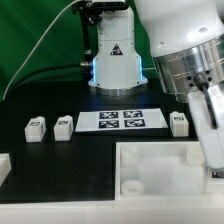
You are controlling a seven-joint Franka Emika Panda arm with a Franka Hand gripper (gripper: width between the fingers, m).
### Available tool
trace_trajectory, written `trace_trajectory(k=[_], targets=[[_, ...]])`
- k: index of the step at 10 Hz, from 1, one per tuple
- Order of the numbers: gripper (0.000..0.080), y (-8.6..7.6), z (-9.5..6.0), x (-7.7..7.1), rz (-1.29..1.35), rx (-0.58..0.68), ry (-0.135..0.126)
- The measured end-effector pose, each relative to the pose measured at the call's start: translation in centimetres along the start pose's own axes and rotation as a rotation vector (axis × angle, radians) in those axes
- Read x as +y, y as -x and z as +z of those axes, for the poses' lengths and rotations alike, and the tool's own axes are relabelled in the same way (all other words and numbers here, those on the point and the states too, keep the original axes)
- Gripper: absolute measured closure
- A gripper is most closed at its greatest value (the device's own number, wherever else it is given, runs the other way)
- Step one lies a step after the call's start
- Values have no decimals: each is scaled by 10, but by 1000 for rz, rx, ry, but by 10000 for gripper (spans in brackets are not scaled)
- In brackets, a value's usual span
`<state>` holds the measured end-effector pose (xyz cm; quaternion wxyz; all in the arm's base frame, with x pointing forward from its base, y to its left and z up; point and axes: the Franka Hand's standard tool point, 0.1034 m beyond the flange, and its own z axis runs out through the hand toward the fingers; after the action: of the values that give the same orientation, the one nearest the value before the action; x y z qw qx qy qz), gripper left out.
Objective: Assemble one leg
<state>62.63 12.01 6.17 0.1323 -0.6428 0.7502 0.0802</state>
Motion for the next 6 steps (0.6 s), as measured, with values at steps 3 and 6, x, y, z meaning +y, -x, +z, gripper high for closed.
trace_trajectory(k=[3,6], targets=[[506,0,0,0,-5,0,2],[189,0,0,1,-14,0,3]])
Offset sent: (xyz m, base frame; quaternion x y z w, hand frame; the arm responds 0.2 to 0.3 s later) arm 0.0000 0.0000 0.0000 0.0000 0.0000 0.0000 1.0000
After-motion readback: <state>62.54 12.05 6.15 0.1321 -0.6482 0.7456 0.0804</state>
